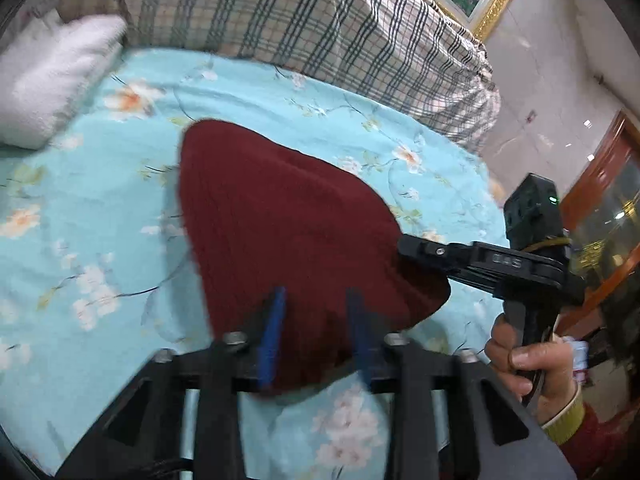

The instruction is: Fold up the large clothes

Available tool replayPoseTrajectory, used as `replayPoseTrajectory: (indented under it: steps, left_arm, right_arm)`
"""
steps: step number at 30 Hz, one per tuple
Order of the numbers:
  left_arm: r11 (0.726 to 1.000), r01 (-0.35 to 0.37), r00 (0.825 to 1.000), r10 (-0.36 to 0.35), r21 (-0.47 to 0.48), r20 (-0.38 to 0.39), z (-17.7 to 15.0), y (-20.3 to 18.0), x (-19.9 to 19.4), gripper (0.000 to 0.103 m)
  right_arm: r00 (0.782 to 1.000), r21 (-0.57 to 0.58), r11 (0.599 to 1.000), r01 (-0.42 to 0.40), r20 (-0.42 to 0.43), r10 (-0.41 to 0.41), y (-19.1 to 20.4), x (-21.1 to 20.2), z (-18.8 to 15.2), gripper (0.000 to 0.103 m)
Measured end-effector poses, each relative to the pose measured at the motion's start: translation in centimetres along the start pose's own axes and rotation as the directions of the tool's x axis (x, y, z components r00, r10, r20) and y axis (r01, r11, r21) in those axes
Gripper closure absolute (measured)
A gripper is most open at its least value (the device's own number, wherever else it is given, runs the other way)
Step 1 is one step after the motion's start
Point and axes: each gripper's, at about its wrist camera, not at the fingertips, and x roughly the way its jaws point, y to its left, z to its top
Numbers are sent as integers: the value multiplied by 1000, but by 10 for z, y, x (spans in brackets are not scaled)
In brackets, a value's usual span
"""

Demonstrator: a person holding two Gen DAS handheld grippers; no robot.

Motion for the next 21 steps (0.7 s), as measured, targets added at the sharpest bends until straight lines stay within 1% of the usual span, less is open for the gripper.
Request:
replayPoseTrajectory:
  steps: [1, 3, 4, 7, 8, 11, 14, 17, 18, 19, 20, 21]
  left_arm:
    - [998, -53, 999, 52, 21, 16, -6, -3, -7, 46]
    - [990, -128, 991, 126, 59, 34, -18, -7, -18, 45]
    - [986, -150, 988, 148, 71, 34, -25, -8, -22, 45]
    - [977, -197, 980, 195, 78, 31, -42, -9, -29, 40]
    - [971, -223, 975, 222, 82, 29, -48, -8, -30, 38]
    - [958, -272, 962, 271, 94, 22, -60, -9, -25, 38]
    - [947, -299, 954, 298, 117, 30, -63, -14, -16, 38]
    - [930, -329, 944, 328, 167, 32, -62, -24, -1, 38]
    - [920, -343, 939, 343, 187, 35, -61, -28, 6, 38]
    - [906, -370, 928, 370, 205, 37, -61, -31, 13, 38]
    - [887, -407, 912, 409, 218, 41, -60, -32, 21, 39]
    - [864, -451, 890, 453, 224, 46, -58, -33, 29, 43]
  right_arm:
    - [1000, 6, 1000, 6, -10, -6, -2, 4, -3, 88]
    - [999, 29, 999, 32, -35, -31, -8, 13, -9, 88]
    - [998, 37, 999, 37, -42, -36, -11, 16, -12, 88]
    - [999, 65, 998, 17, -42, -15, -23, 18, -17, 88]
    - [999, 72, 997, 13, -38, -10, -24, 18, -18, 88]
    - [999, 67, 998, 14, -33, -12, -23, 16, -18, 88]
    - [999, 57, 998, 17, -31, -16, -20, 15, -17, 88]
    - [999, 64, 998, 12, -34, -10, -21, 15, -17, 88]
    - [999, 64, 998, 13, -33, -11, -21, 15, -17, 88]
    - [999, 64, 998, 16, -32, -14, -21, 16, -18, 88]
    - [999, 63, 998, 18, -32, -16, -21, 16, -18, 88]
    - [999, 61, 998, 18, -34, -16, -23, 17, -17, 88]
